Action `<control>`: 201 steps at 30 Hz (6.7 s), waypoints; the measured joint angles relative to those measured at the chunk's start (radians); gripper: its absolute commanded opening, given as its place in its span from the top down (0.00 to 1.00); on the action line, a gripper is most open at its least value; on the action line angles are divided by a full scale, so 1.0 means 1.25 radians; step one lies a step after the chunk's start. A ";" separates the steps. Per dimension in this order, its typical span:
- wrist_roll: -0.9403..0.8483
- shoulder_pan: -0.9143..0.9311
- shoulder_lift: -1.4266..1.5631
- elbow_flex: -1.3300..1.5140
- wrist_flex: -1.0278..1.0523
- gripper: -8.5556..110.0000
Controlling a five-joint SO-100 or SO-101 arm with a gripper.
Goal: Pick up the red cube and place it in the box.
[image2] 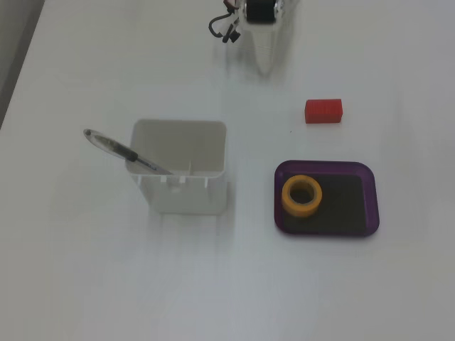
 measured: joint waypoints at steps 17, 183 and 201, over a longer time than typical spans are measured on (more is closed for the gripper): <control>0.000 0.000 0.000 0.000 0.000 0.93; 0.107 -0.304 -1.343 -0.960 -0.167 0.93; 0.026 -0.379 -1.554 -1.465 -0.104 0.93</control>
